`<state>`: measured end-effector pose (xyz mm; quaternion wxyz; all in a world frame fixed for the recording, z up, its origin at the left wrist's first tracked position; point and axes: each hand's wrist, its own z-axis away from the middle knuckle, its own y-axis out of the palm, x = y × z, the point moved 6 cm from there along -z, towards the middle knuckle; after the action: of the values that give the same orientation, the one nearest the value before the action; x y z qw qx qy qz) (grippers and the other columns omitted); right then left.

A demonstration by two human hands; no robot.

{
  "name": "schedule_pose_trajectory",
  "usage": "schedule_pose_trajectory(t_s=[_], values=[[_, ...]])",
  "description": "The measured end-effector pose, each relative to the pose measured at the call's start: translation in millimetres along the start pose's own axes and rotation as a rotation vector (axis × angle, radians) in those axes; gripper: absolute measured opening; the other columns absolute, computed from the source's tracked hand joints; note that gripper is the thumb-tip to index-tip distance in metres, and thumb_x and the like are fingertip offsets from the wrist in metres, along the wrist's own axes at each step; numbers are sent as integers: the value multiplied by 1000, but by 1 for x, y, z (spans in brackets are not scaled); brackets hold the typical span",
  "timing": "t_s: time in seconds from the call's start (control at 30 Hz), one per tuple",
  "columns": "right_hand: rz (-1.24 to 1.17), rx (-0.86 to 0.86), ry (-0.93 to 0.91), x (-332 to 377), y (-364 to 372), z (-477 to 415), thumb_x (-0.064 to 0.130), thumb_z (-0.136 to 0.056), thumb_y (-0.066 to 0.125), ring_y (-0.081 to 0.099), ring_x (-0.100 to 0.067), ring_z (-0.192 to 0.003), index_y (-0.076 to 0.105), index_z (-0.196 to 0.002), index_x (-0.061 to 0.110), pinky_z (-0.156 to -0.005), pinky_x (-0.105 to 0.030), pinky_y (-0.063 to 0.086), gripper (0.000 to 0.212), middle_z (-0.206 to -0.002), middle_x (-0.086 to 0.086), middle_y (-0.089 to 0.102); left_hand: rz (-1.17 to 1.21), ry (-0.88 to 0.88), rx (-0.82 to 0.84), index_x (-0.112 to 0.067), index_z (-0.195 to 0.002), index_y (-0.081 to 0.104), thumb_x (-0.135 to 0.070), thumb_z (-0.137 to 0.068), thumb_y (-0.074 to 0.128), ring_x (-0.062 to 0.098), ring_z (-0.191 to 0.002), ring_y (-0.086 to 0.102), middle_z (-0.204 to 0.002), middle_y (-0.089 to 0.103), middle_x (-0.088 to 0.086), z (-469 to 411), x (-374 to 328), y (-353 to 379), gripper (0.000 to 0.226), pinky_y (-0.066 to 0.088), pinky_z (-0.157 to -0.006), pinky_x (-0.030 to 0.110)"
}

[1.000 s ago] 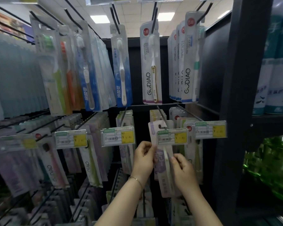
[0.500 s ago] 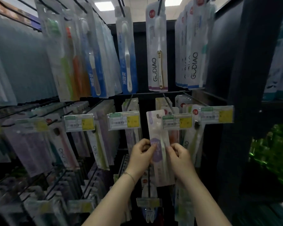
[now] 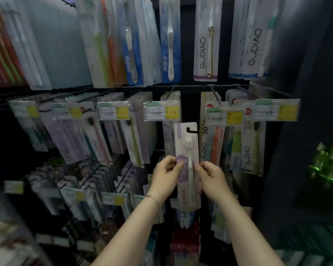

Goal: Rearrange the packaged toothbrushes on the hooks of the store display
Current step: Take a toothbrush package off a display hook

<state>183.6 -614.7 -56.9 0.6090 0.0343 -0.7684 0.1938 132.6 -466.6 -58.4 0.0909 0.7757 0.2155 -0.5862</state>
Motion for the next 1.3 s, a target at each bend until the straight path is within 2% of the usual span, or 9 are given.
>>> schedule_pose_trajectory(t_s=[0.1, 0.23, 0.4, 0.57, 0.73, 0.87, 1.03, 1.2, 1.3], values=[[-16, 48, 13, -8, 13, 6, 31, -100, 54, 57, -15, -50, 60, -78, 12, -44, -25, 42, 29, -57, 0, 59, -7, -3, -34, -9, -91, 65, -24, -98, 62, 13, -75, 60, -85, 67, 16, 12, 12, -9, 17, 48, -66, 31], [-33, 93, 13, -11, 30, 10, 26, -100, 55, 53, -10, -48, 62, -82, 15, -41, -21, 40, 21, -58, 3, 58, -53, -6, -106, -21, -86, 67, -26, -98, 62, 7, -72, 61, -75, 67, -7, 23, 23, -26, 14, 48, -66, 27], [-9, 150, -16, -10, 54, 11, 25, -99, 56, 52, -10, -43, 60, -81, 14, -43, -21, 43, 22, -53, 5, 56, -85, -18, -142, -29, -84, 65, -28, -98, 60, 10, -69, 57, -78, 64, -1, 33, 29, -48, 15, 47, -63, 34], [-10, 187, -11, -7, 88, 12, 24, -100, 55, 50, -6, -40, 57, -76, 17, -43, -23, 43, 25, -44, 10, 51, -70, -36, -174, -21, -87, 63, -39, -96, 57, 24, -75, 60, -87, 64, 17, 40, 37, -77, 21, 50, -69, 47], [-43, 219, -34, 6, 128, 13, 27, -100, 55, 55, -11, -46, 62, -84, 17, -46, -27, 44, 20, -54, 7, 57, -87, -42, -189, -19, -94, 67, -31, -101, 55, 33, -90, 67, -91, 71, 8, 39, 37, -118, 19, 53, -84, 55], [-52, 179, -59, 18, 152, 11, 29, -99, 55, 57, -9, -47, 64, -86, 19, -46, -25, 45, 18, -56, 7, 60, -103, -15, -176, -24, -89, 66, -38, -99, 55, 35, -84, 65, -86, 68, 10, 32, 37, -147, 20, 54, -77, 55], [-61, 76, -80, 33, 178, 6, 29, -99, 56, 57, -2, -50, 62, -80, 23, -49, -20, 44, 21, -60, 13, 63, -85, -4, -113, -27, -87, 64, -33, -101, 55, 15, -70, 58, -79, 65, 2, 15, 35, -175, 18, 45, -65, 38], [-21, -30, -120, 45, 193, 0, 31, -99, 55, 58, -3, -52, 63, -81, 27, -54, -22, 44, 19, -62, 13, 63, -66, 50, -42, -20, -91, 63, -42, -95, 55, 31, -85, 64, -90, 66, 12, -3, 30, -193, 24, 52, -84, 52], [-25, -80, -115, 49, 199, -3, 32, -99, 55, 57, -1, -53, 64, -82, 29, -54, -22, 43, 19, -63, 14, 63, -48, 60, 8, -15, -95, 63, -29, -101, 55, 26, -89, 66, -92, 68, 8, -12, 27, -199, 17, 52, -88, 49]])
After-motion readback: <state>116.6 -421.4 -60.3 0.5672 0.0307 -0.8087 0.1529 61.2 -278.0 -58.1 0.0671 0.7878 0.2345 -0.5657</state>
